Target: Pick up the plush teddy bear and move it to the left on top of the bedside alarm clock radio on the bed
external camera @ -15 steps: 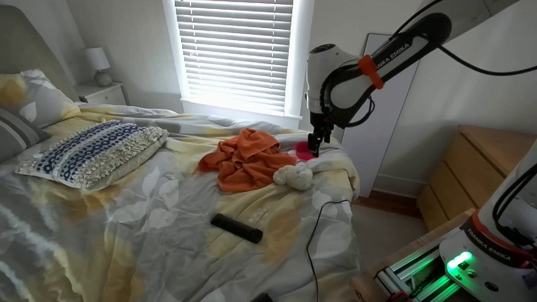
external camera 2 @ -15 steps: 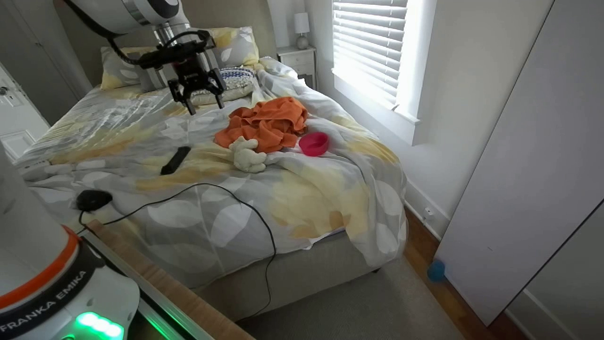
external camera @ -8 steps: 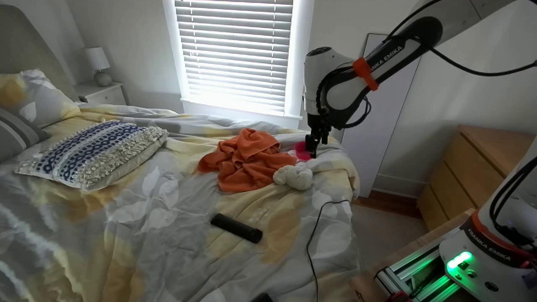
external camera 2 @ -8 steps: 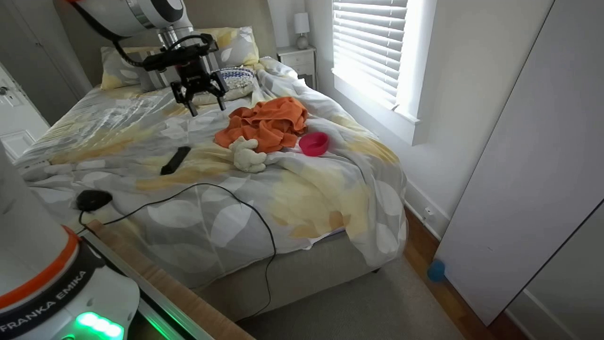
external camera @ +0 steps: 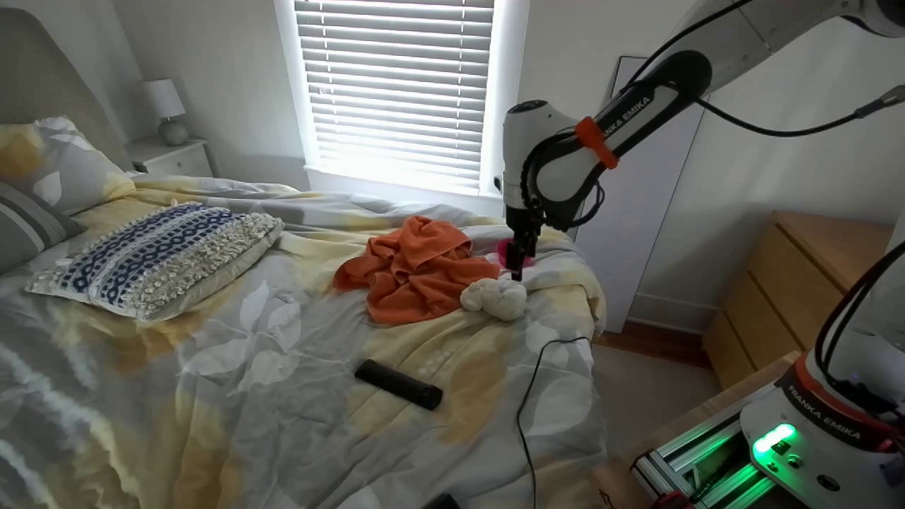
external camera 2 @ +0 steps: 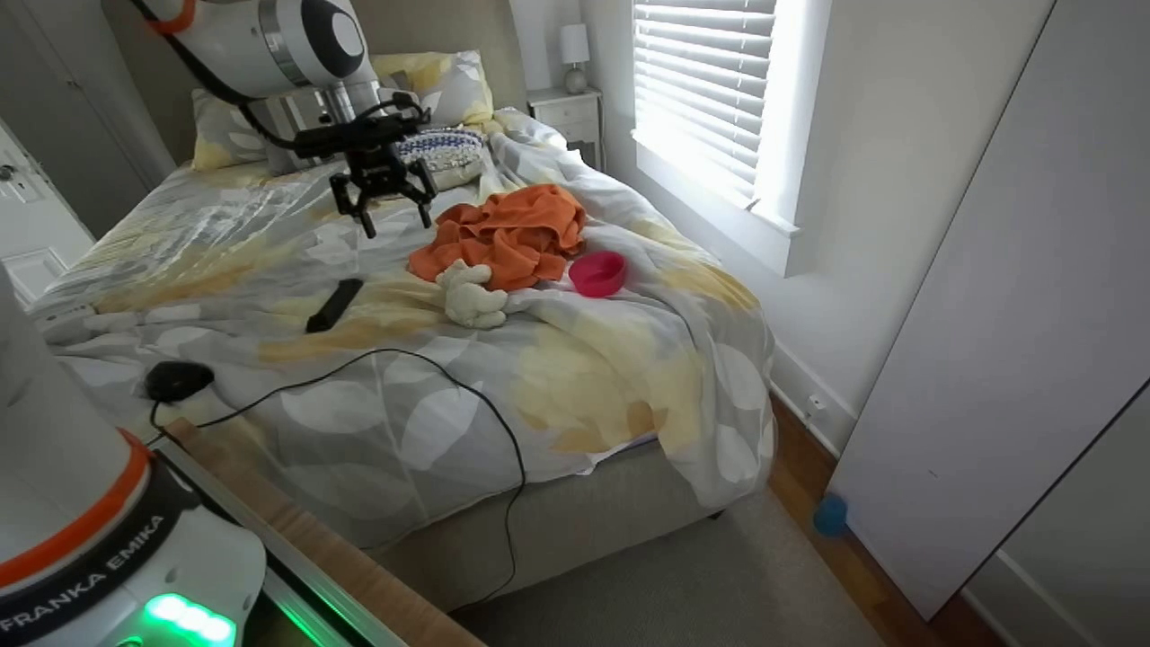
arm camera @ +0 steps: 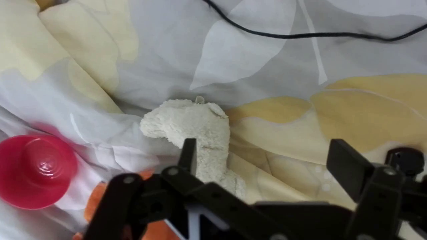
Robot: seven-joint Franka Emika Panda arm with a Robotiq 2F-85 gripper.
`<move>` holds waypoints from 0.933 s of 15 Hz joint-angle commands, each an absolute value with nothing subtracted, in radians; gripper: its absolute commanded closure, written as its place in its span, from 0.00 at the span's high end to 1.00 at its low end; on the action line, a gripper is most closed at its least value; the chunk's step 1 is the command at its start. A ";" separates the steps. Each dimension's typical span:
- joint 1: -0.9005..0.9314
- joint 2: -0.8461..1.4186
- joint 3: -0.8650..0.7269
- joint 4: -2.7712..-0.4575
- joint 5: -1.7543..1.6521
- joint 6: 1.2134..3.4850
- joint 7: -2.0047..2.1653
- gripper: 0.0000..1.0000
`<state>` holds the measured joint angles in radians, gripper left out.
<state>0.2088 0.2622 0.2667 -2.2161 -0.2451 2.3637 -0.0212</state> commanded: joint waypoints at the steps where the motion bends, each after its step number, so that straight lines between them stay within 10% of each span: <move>1: 0.216 0.396 0.252 -2.145 -0.207 2.414 -0.106 1.00; 14: 0.192 0.673 0.219 -1.988 -0.202 2.595 -0.258 1.00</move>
<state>0.1845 0.6153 0.2314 -2.0406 -0.2075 2.5862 -0.2383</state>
